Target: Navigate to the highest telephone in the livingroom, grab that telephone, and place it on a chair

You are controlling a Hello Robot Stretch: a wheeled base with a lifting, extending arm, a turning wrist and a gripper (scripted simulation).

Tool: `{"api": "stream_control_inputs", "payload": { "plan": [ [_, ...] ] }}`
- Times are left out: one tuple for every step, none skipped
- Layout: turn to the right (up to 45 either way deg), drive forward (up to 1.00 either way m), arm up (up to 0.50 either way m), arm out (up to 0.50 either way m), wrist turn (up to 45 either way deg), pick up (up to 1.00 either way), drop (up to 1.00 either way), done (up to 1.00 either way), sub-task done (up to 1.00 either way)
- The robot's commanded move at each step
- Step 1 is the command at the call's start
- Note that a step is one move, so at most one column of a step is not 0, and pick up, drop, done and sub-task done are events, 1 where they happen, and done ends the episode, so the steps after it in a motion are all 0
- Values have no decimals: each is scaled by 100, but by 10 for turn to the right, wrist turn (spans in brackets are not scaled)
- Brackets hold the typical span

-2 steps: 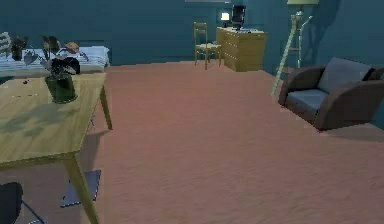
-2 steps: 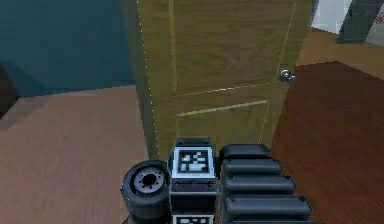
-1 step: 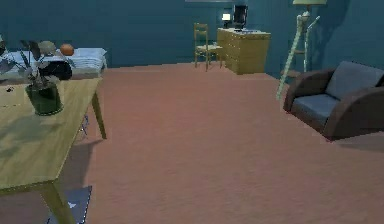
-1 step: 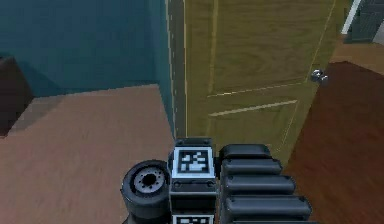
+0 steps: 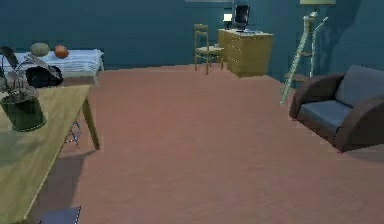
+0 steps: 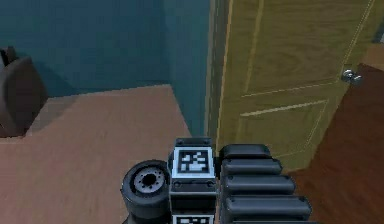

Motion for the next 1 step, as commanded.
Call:
{"api": "stream_control_inputs", "payload": {
  "plan": [
    [60,0,0,0,0,0,0,0,0]
  ]
}}
